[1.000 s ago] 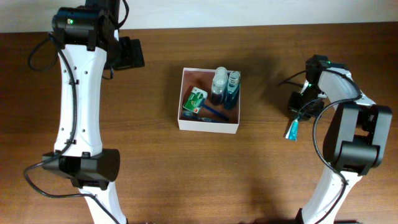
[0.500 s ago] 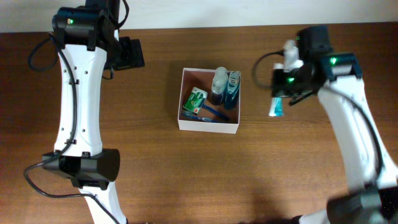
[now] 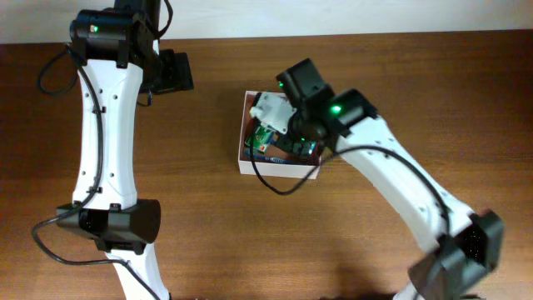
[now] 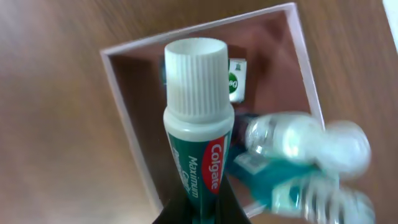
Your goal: Pack container
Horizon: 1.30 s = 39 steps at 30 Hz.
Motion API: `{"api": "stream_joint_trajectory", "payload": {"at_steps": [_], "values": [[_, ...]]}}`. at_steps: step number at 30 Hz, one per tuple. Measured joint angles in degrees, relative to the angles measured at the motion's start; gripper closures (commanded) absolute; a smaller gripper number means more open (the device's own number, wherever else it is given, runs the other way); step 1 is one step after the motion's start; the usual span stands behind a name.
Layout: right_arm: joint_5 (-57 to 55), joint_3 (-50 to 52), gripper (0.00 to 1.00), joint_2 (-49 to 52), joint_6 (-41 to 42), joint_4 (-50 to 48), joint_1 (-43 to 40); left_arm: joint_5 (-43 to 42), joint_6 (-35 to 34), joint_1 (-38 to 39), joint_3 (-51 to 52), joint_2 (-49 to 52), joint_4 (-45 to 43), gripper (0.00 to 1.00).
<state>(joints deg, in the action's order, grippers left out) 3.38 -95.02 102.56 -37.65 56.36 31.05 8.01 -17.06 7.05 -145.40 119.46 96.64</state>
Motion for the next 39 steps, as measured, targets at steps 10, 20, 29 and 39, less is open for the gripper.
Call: {"api": "stream_joint_trajectory", "payload": {"at_steps": [10, 20, 29, 39], "values": [[-2.25, -0.11, 0.01, 7.56, -6.14, -2.47, -0.39, -0.02, 0.0, 0.0, 0.0, 0.0, 0.0, 0.01], [-2.47, -18.75, 0.01, -9.29, 21.66, 16.17, 1.68, 0.0, 0.0, 0.0, 0.0, 0.0, 0.02, 0.01], [-6.8, -23.21, 0.01, -27.26, 42.77, 21.38, 1.68, 0.0, 0.0, 0.0, 0.0, 0.0, 0.02, 0.01], [-26.67, -22.8, 0.01, -50.07, 46.58, 28.17, 0.9, 0.0, 0.0, 0.0, 0.0, 0.0, 0.0, 0.0]]}}
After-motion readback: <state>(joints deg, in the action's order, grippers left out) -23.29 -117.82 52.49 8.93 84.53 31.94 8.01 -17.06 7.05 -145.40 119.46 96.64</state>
